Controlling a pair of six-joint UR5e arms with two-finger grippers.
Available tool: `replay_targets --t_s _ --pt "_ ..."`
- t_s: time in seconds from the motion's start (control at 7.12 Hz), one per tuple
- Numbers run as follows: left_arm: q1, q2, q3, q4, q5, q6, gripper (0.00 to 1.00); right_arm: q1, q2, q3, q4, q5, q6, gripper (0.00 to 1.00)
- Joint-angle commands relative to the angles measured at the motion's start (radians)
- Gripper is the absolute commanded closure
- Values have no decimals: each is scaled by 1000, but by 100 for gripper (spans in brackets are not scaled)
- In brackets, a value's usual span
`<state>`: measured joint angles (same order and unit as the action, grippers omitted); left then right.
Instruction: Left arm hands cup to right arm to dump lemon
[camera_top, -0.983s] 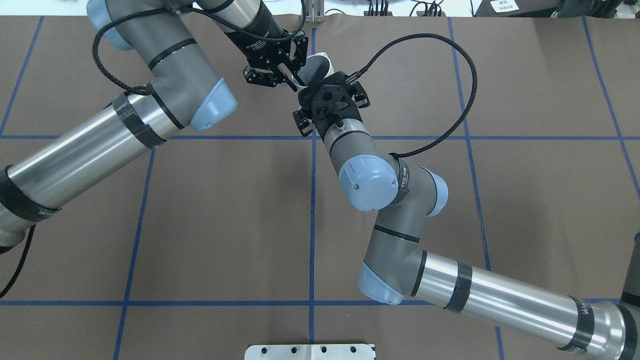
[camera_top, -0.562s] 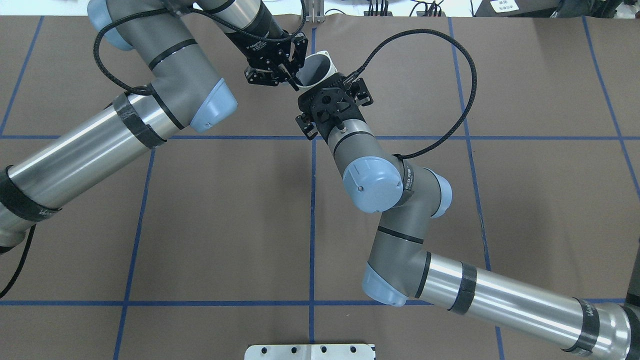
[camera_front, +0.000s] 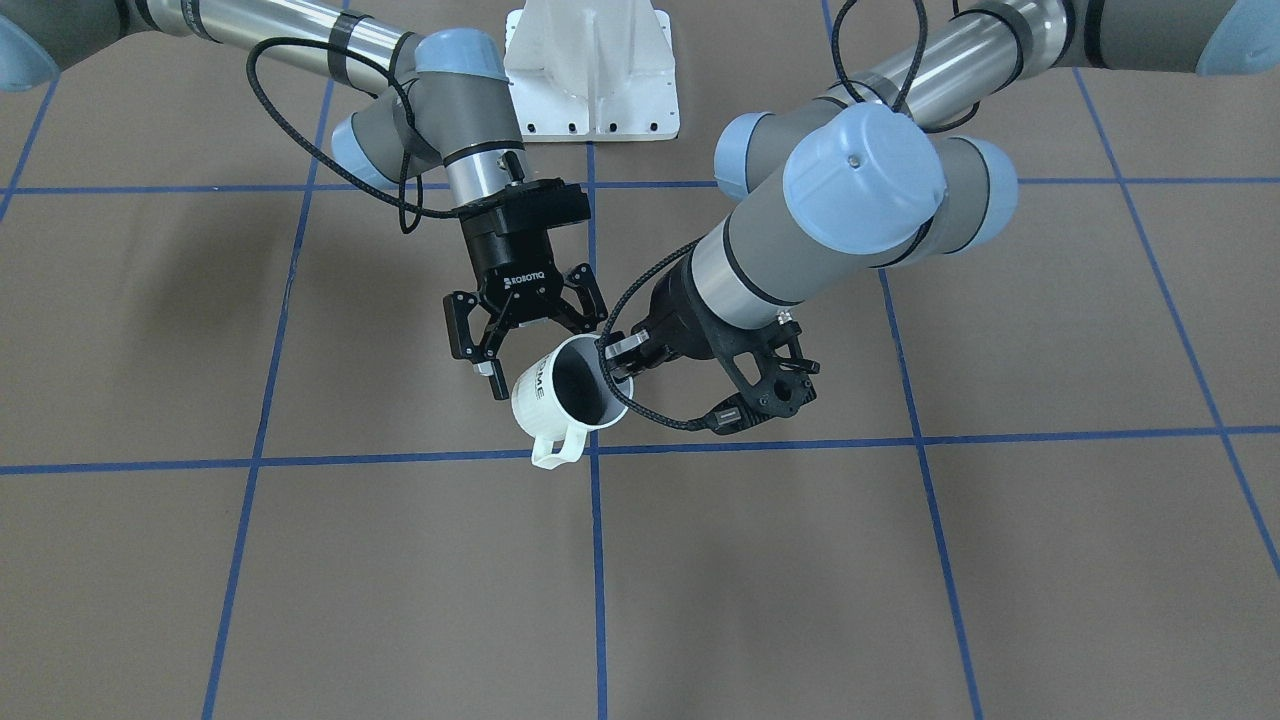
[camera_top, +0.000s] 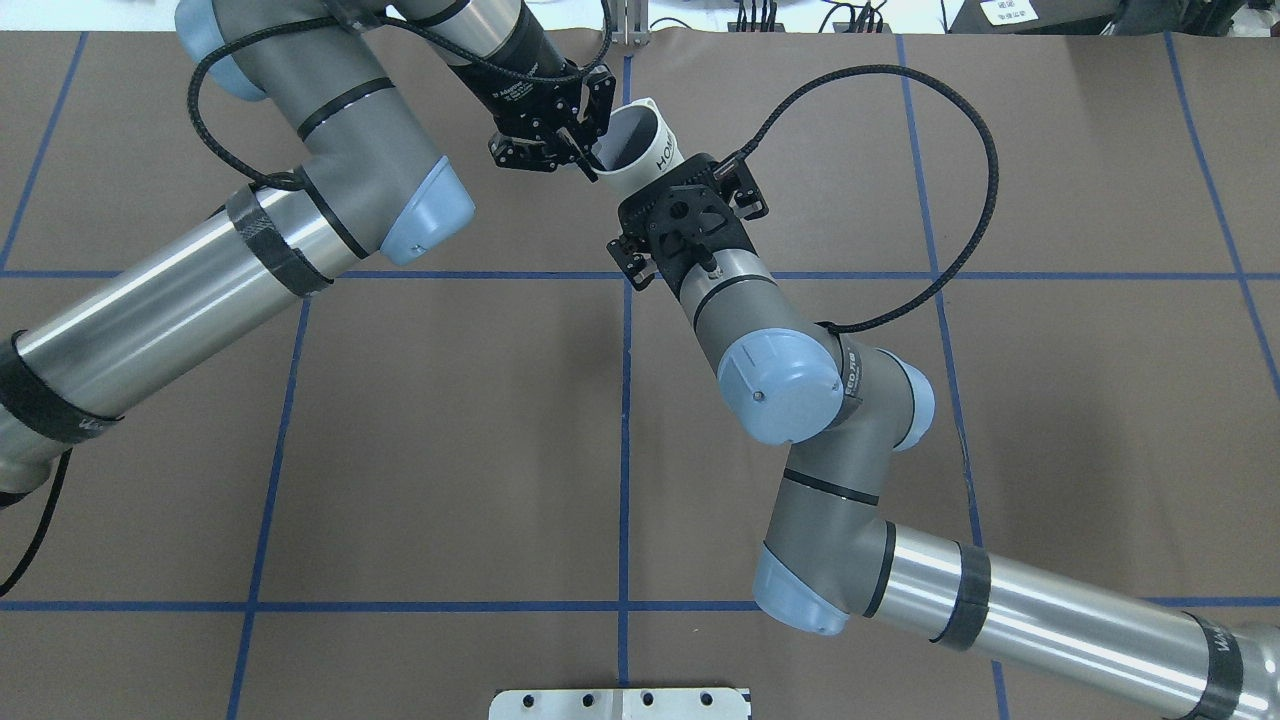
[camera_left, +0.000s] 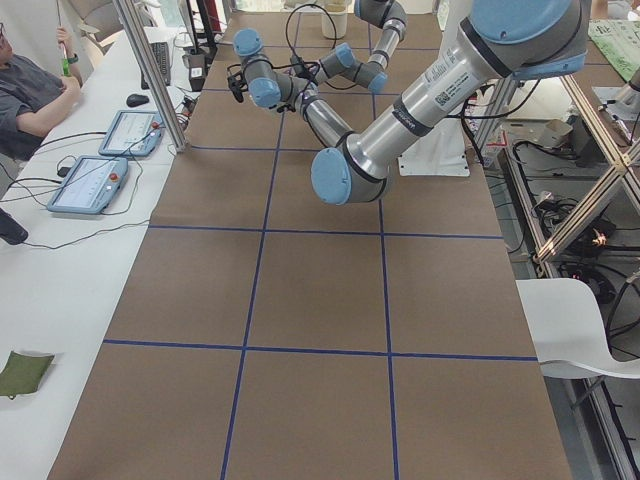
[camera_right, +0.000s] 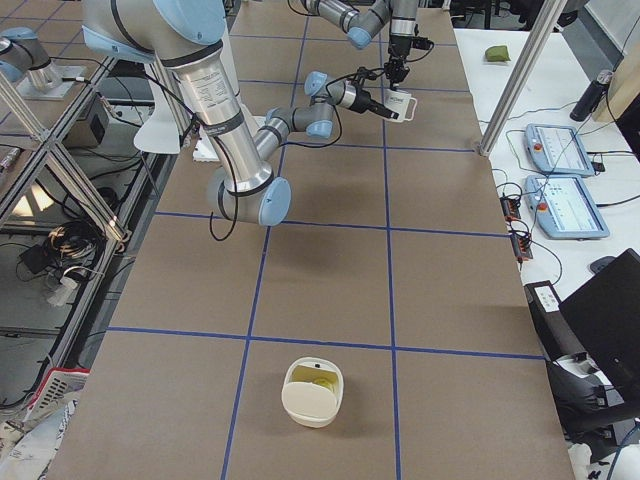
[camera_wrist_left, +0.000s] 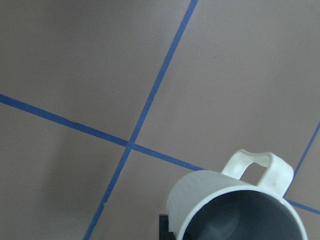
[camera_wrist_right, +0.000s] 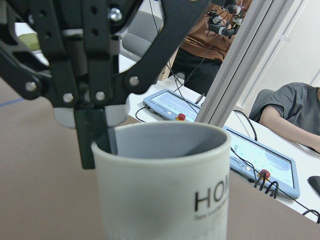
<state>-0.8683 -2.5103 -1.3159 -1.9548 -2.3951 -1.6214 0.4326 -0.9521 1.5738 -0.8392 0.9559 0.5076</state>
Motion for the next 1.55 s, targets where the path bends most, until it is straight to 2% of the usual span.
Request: replay_targets --t_s 0.0,0.14,0.28,0.42,0.7,0.84,1.4 --pt "0 -2 3 -1 1 0 100 -47 -43 51 0 -41 -1 1" --pt "0 -2 3 -1 1 1 100 -64 -45 54 0 -58 -1 1" --pt "-6 1 3 -1 4 2 100 -72 -54 101 -8 -57 -1 2" --pt "-20 2 4 1 4 3 100 -71 -88 183 -74 -51 2 2" --pt "-49 31 3 19 4 69 100 -39 -89 222 -161 -22 15 2" --pt "-72 47 -3 23 4 121 100 28 -85 226 -213 86 35 2" --pt "-95 102 -52 51 1 179 100 340 -77 229 -507 621 68 1"
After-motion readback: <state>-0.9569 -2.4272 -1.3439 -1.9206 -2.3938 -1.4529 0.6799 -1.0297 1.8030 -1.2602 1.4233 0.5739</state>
